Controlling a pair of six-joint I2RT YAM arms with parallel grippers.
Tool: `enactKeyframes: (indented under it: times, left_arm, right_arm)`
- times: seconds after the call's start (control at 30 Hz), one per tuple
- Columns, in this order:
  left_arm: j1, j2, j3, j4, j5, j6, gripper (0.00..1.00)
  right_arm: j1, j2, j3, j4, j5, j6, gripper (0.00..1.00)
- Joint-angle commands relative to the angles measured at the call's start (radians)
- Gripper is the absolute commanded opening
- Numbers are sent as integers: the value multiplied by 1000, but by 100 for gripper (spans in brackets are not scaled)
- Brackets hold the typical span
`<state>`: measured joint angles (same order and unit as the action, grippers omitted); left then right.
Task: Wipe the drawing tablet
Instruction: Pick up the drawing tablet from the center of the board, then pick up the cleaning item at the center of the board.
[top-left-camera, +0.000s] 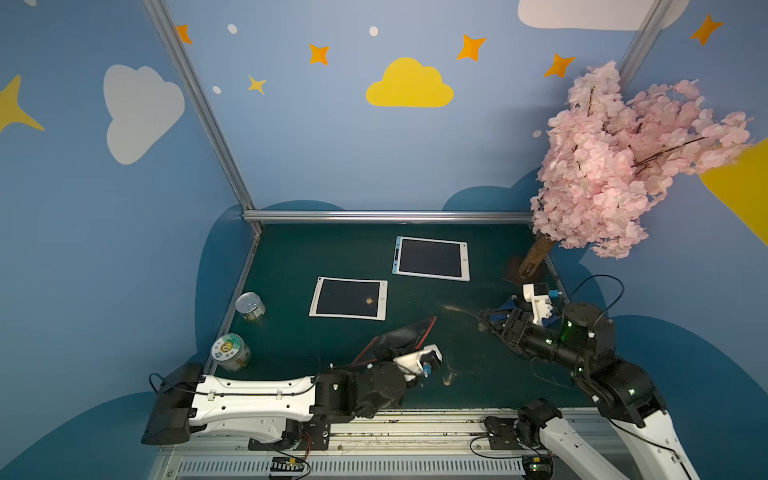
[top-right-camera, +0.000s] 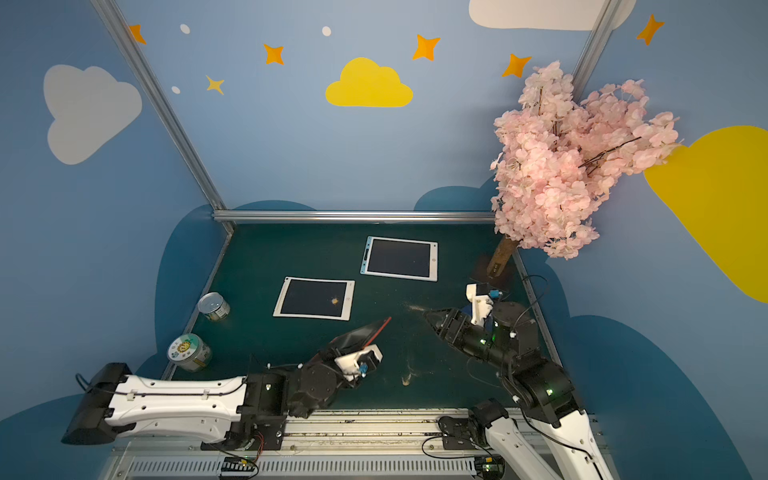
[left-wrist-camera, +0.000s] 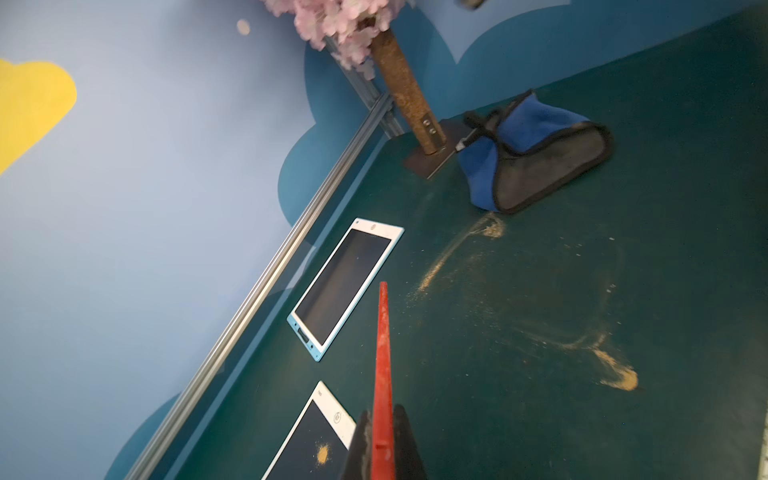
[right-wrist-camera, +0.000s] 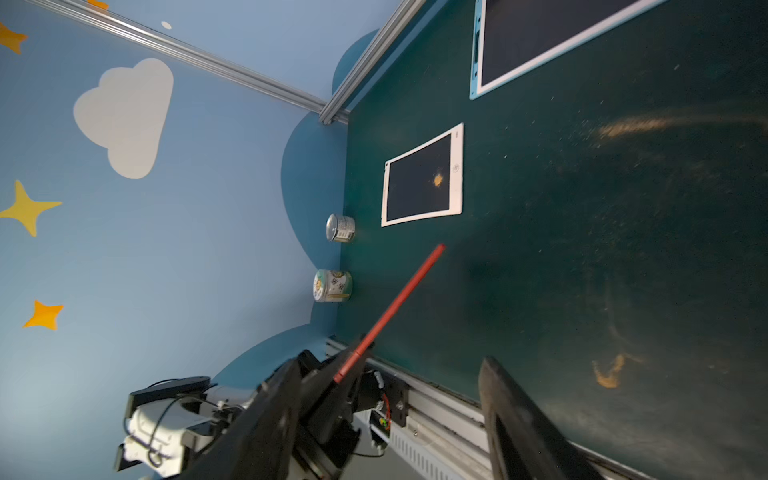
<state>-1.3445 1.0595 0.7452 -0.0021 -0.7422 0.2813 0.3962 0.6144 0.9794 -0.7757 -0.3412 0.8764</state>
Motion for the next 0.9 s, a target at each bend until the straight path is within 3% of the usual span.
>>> enactKeyframes:
  times: [0.0,0.13,0.23,0.33,0.43,0.57,0.73,0.87]
  left_arm:
    - [205,-25,74,-169,346,-252,3]
    - [436,-26,64,-106,676,-399,3]
    - [609,5,34,35,928,-584,3]
    - [715,94,6,200,1106,-737,3]
    - [726,163,-13,323,1155,-782,3]
    - [728,207,-26,388,1178,-785,3]
    - [730,190,-95,483,1136,-790,3]
    - [734,184,-97,446,1104,-801,3]
  right_arm:
    - [-106,95,-30,-133,75,-206,68]
    - [-322,163,-60,-75,48,-280,70]
    - [-490,230,-90,-49,9,-300,79]
    - [-651,307,-134,-3,-83,-288,84]
    - [-721,386,-143,10,-86,-259,86]
    - [-724,455,-142,38,38,-233,88]
    - [-706,560,-189,190,104,-196,89]
    - [-677,749,-116,214,156,-221,88]
